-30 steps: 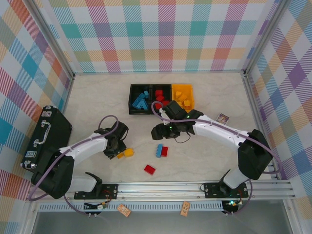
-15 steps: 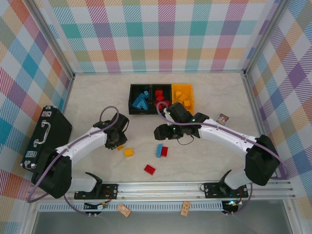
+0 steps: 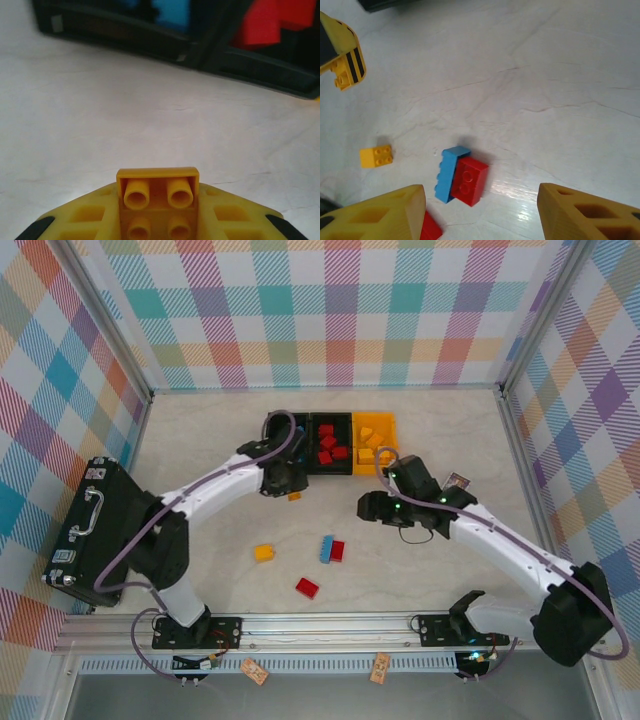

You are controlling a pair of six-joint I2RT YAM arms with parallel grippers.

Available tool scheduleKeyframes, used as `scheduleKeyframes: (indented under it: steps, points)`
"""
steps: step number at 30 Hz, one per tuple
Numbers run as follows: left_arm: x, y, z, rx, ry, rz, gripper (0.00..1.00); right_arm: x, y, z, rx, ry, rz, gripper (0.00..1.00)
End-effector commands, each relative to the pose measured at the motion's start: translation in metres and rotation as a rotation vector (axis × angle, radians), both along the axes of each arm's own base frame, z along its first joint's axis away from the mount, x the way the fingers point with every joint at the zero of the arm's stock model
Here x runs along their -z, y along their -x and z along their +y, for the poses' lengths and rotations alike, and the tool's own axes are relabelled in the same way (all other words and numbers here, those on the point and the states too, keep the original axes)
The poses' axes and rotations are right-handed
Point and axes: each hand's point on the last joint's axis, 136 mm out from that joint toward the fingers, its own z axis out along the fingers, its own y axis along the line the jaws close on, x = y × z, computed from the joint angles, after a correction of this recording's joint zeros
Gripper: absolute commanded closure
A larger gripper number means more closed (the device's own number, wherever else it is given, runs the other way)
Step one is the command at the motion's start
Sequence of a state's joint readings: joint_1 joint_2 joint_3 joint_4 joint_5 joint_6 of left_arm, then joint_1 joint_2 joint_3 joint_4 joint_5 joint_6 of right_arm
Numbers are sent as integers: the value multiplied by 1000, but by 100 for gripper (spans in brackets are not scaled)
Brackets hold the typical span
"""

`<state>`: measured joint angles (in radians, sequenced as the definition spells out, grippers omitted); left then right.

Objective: Sort the legos into containers by color
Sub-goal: Place the lego in the container.

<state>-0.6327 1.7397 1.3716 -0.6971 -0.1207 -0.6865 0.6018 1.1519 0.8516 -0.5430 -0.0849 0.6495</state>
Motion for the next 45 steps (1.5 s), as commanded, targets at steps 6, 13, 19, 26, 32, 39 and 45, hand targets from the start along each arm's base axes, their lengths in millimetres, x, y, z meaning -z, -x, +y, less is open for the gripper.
scheduleKeyframes:
  steps: [6, 13, 19, 26, 32, 39, 45]
  points:
    - [-12, -38, -92, 171, 88, -52, 78, 12, 14, -52, 157, 38, 43, 39]
    - [-12, -76, -147, 227, 158, -108, 78, 16, 23, -70, 195, 44, 55, 39]
    - [-19, -110, -179, 262, 190, -179, 77, 20, 29, -76, 209, 47, 67, 39]
    - [-11, -145, -195, 257, 189, -226, 75, 18, 32, -82, 227, 53, 61, 39]
    - [-8, -167, -200, 215, 263, -260, 71, 17, 33, -84, 234, 54, 62, 39]
    - [-26, -170, -203, 228, 289, -289, 50, 17, 29, -81, 224, 52, 64, 39]
    - [-50, -154, -200, 265, 289, -289, 46, 19, 25, -75, 207, 43, 70, 39]
